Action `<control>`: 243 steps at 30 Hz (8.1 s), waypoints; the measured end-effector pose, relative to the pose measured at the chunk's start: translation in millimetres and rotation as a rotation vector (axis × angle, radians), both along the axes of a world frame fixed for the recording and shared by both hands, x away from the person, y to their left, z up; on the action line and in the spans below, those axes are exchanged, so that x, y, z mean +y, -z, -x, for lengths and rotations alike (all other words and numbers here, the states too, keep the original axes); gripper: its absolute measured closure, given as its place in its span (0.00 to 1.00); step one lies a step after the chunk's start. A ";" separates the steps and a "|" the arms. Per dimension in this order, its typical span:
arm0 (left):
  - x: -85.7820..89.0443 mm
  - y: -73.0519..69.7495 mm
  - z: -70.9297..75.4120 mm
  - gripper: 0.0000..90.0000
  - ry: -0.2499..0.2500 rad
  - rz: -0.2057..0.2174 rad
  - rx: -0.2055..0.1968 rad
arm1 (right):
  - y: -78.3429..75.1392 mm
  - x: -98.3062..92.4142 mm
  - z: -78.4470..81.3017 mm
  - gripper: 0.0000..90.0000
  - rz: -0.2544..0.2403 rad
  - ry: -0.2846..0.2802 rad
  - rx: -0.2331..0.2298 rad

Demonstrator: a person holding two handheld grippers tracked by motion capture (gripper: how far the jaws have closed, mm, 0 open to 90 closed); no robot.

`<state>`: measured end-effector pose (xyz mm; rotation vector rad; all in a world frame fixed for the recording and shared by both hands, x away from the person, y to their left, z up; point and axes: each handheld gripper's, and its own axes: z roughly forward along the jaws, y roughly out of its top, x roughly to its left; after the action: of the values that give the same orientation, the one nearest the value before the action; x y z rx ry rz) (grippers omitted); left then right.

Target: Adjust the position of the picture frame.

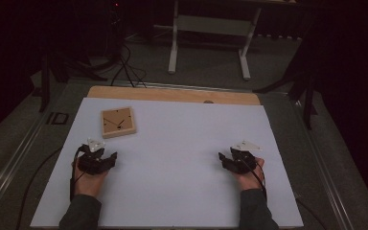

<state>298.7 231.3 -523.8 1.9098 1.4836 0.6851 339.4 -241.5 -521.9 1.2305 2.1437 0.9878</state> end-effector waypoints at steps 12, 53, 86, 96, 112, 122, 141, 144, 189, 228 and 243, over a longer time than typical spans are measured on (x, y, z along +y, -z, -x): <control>1.5 -10.1 5.3 0.55 0.034 0.016 -0.043 | -4.2 -0.1 2.2 0.47 0.002 -0.010 -0.012; 14.3 -42.1 -16.3 0.99 0.100 0.047 -0.078 | -11.0 -7.2 5.8 0.46 -0.029 0.008 -0.048; 23.8 -25.3 -76.1 0.99 0.063 -0.030 -0.037 | -10.0 -8.6 4.7 0.44 -0.023 0.009 -0.045; 26.8 -17.7 -87.2 0.99 0.037 -0.047 -0.001 | -9.7 -8.7 4.4 0.44 -0.022 0.008 -0.042; 30.1 -13.0 -92.2 1.00 0.019 -0.044 0.029 | -8.8 -7.5 3.9 0.44 -0.017 0.001 -0.035; 29.2 -12.7 -91.5 1.00 0.019 -0.044 0.028 | -8.3 -6.9 3.7 0.44 -0.017 -0.002 -0.032; 25.8 -10.4 -84.7 1.00 0.049 -0.004 0.017 | -7.6 -6.3 3.5 0.43 -0.014 -0.006 -0.029; 22.9 -9.8 -80.4 1.00 0.067 -0.001 0.010 | -7.7 -6.3 3.5 0.43 -0.015 -0.007 -0.029; -27.2 -5.5 -52.8 1.00 0.219 0.080 -0.003 | -7.0 -5.1 3.2 0.43 -0.010 -0.009 -0.027; -106.3 -3.7 -50.4 1.00 0.356 0.120 -0.008 | -6.6 -4.4 2.6 0.43 -0.008 -0.013 -0.026; -137.6 -5.6 -42.9 1.00 0.415 0.101 0.000 | -6.6 -3.9 2.7 0.43 -0.007 -0.016 -0.027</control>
<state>341.6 93.7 -518.2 2.0478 1.0484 0.4111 336.7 -245.4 -515.3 1.1985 2.1342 1.0133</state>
